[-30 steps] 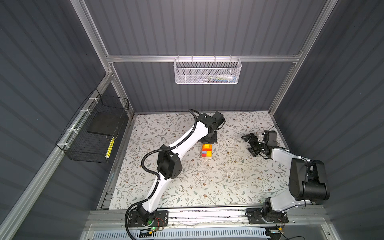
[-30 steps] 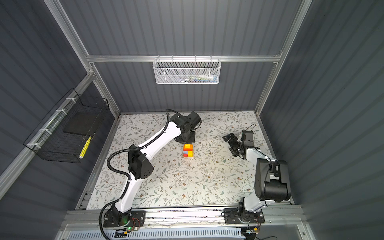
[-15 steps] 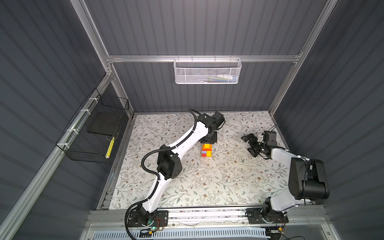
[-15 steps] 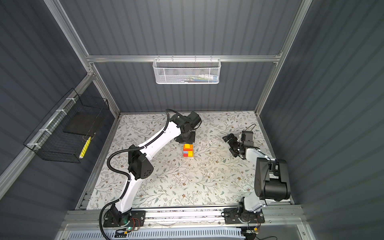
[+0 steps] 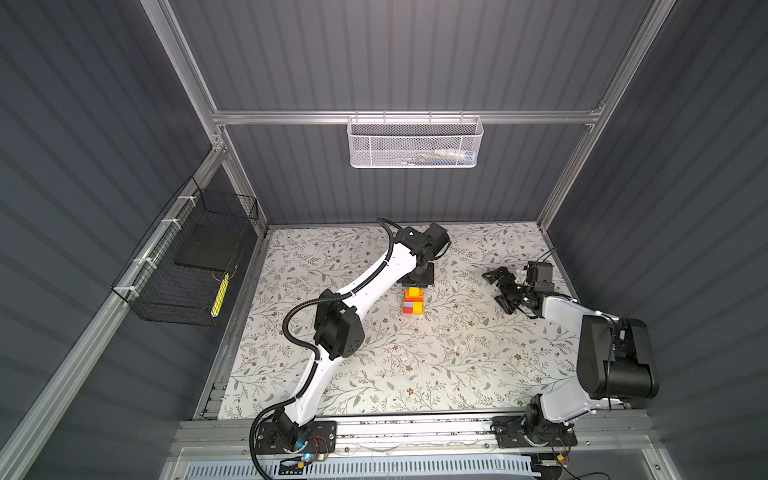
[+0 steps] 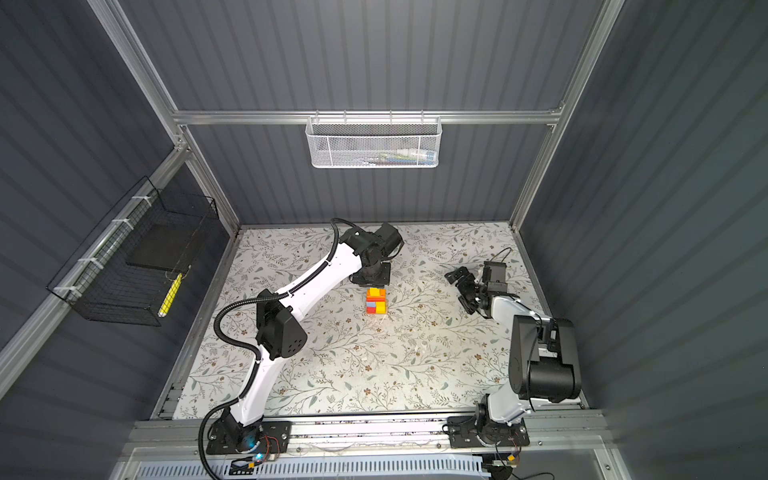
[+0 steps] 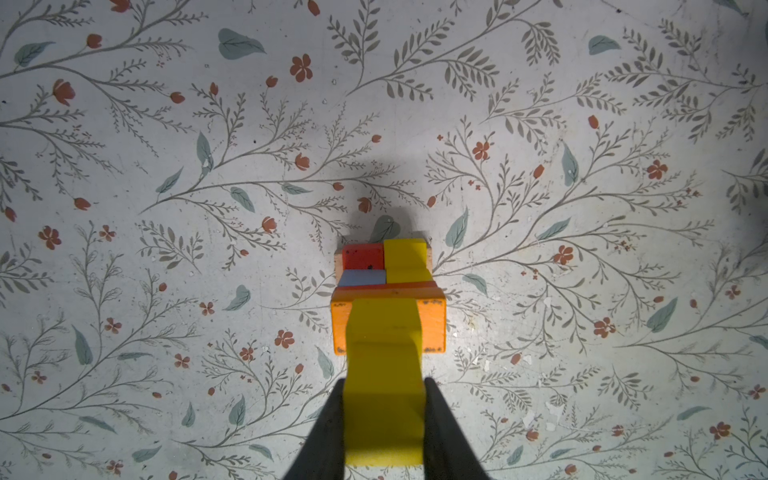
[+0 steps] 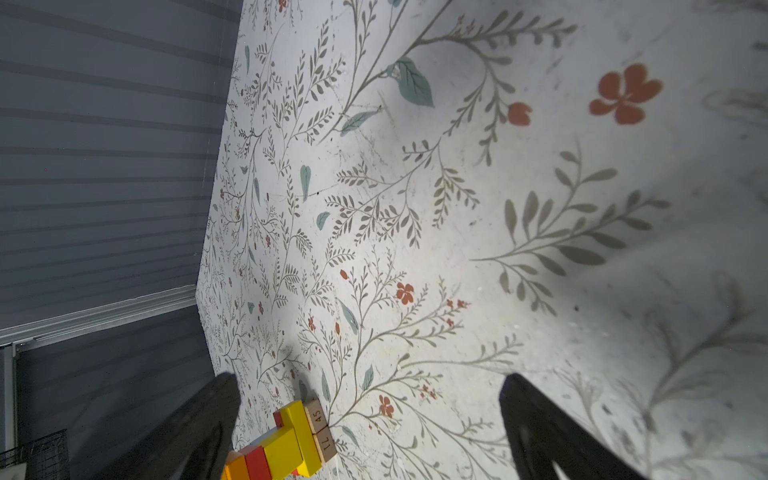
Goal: Build the wood block tower
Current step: 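Lower the small yellow cube onto the stack top with the left gripper, then open the left gripper and lift it away from the stack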
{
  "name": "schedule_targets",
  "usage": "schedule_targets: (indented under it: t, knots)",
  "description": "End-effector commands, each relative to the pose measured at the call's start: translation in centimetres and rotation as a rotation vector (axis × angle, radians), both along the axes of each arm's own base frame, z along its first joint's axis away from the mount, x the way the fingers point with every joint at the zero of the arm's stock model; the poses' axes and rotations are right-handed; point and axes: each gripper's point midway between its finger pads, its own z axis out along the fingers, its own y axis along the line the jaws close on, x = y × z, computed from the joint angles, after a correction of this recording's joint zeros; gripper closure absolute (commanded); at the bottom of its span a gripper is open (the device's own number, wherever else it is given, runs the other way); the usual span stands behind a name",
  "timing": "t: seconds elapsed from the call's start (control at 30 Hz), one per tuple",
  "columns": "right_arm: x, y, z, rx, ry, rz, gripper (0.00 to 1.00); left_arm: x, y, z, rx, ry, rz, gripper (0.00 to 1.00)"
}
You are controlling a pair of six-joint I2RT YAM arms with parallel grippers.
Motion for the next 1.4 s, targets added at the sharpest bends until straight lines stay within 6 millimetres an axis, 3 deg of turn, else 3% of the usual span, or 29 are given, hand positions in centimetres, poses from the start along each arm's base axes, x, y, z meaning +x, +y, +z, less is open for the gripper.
schedule_targets:
  t: [0.0,0.63,0.9,1.37]
  knots:
    - [0.6,0.1,0.5,-0.003,-0.017,0.006,0.01,0.5,0.0,0.6,-0.009,-0.021,0.019,0.70]
    - [0.6,0.1,0.4,-0.004,-0.013,0.008,0.01,0.7,0.1,0.7,-0.013,-0.027,0.034,0.71]
    - [0.5,0.1,0.3,-0.003,-0.011,0.008,0.01,0.7,0.1,0.5,-0.018,-0.019,0.033,0.63]
    - [0.5,0.1,0.5,-0.005,-0.015,0.008,0.01,0.6,0.1,2.1,-0.047,-0.051,0.032,0.36]
